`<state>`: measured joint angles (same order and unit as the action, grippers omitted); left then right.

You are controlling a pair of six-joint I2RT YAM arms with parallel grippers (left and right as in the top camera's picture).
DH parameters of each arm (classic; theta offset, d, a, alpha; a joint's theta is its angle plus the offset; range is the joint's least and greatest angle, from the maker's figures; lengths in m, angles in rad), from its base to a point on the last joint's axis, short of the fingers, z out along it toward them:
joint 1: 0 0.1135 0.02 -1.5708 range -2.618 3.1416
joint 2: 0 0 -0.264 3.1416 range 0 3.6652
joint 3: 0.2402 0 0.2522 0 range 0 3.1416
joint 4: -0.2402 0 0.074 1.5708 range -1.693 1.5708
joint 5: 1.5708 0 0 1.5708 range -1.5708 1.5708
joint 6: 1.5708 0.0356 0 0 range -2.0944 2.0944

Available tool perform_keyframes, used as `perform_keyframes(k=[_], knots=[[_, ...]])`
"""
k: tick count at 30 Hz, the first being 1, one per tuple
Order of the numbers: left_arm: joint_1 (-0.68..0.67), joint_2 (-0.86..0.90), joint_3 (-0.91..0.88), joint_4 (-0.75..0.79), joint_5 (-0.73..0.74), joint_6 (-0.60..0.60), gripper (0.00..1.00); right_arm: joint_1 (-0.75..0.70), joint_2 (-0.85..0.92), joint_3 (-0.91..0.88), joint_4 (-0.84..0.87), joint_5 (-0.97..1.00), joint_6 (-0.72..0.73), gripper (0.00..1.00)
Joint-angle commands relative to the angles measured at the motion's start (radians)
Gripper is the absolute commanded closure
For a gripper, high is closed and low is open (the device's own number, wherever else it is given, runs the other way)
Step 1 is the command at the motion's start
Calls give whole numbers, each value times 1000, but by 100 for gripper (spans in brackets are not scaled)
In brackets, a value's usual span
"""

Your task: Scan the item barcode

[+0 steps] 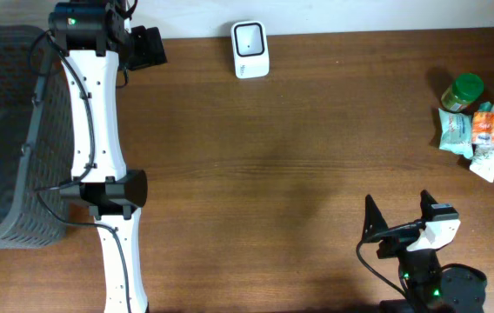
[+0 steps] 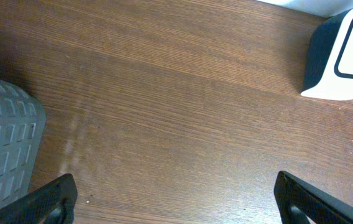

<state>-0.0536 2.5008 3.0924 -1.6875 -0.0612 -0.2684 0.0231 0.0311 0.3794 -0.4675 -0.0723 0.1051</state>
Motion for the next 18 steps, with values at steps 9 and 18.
perform_keyframes(k=[9,18], knots=[[3,-6,-3,-1,-11,13,1,8,-27,-266,320,21,-50,1],[2,-6,-3,-1,-11,13,1,9,-28,-374,496,24,-101,1]])
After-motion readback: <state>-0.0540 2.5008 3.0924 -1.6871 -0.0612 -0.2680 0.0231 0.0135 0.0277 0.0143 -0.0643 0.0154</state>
